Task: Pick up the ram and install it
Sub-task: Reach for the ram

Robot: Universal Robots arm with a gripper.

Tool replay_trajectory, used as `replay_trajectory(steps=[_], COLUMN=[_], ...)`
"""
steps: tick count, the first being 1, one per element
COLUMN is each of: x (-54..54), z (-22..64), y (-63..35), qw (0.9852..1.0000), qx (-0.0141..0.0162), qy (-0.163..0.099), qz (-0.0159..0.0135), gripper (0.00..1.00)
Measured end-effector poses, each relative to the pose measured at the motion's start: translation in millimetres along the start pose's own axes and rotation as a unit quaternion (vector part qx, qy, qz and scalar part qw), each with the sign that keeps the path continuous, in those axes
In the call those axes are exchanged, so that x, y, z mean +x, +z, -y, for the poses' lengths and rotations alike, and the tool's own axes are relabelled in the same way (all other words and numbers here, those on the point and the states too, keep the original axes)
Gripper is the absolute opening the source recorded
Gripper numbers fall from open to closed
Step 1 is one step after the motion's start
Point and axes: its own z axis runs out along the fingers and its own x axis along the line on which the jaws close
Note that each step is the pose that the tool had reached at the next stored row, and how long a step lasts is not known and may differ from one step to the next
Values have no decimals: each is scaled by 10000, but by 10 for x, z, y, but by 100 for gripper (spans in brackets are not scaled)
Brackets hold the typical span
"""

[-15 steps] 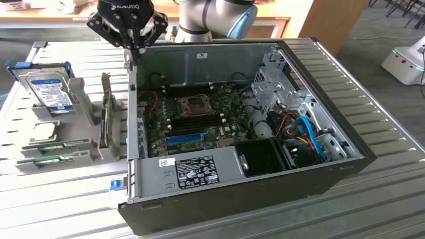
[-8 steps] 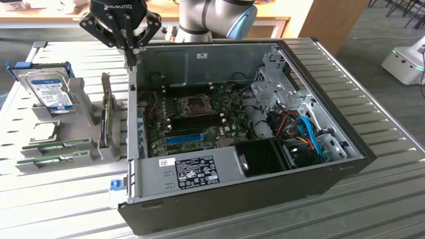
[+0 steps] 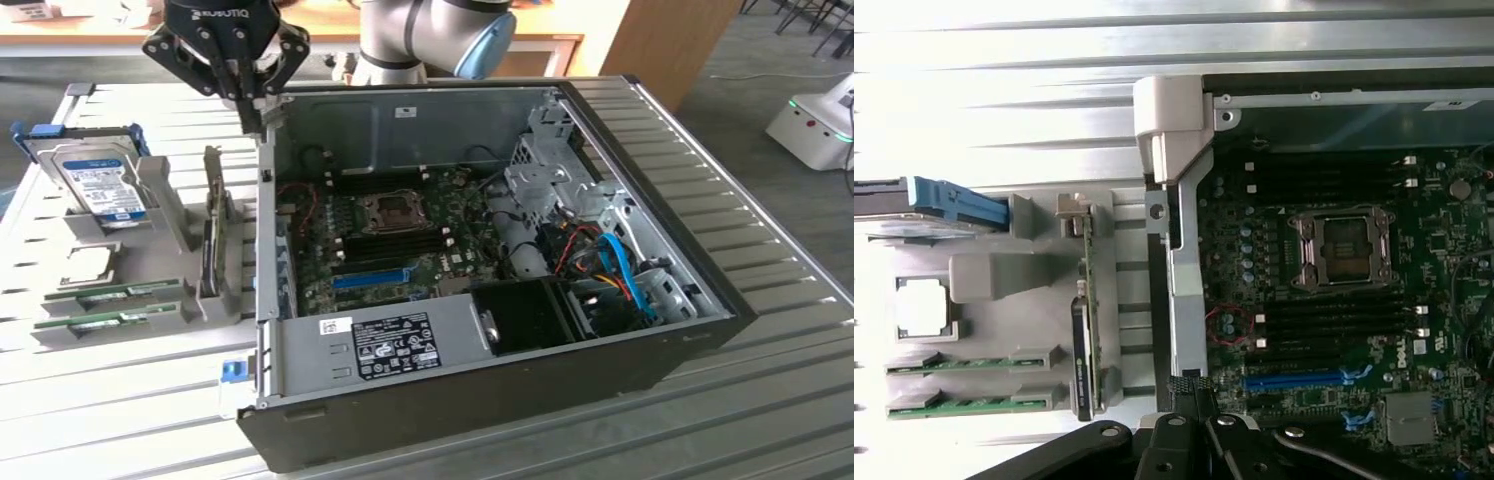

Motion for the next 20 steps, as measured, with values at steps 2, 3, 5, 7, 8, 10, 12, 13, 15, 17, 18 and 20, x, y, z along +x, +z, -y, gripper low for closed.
replay_trajectory(steps=[2,3,5,7,8,10,12,13,15,17,18,20], x=[28,42,71,99,113,154,181,193,220,245,258,285], z=[2,3,5,7,9,12,13,15,17,18,19,21], y=[0,-1,-1,-1,-2,-2,-2,-3,-3,-3,-3,-4], qw=[10000,10000,10000,10000,10000,10000,10000,10000,10000,10000,10000,10000], qx=[0,0,0,0,0,0,0,0,0,0,0,0], qy=[0,0,0,0,0,0,0,0,0,0,0,0], qz=[0,0,0,0,0,0,0,0,0,0,0,0], gripper=[11,11,11,11,11,11,11,11,11,11,11,11])
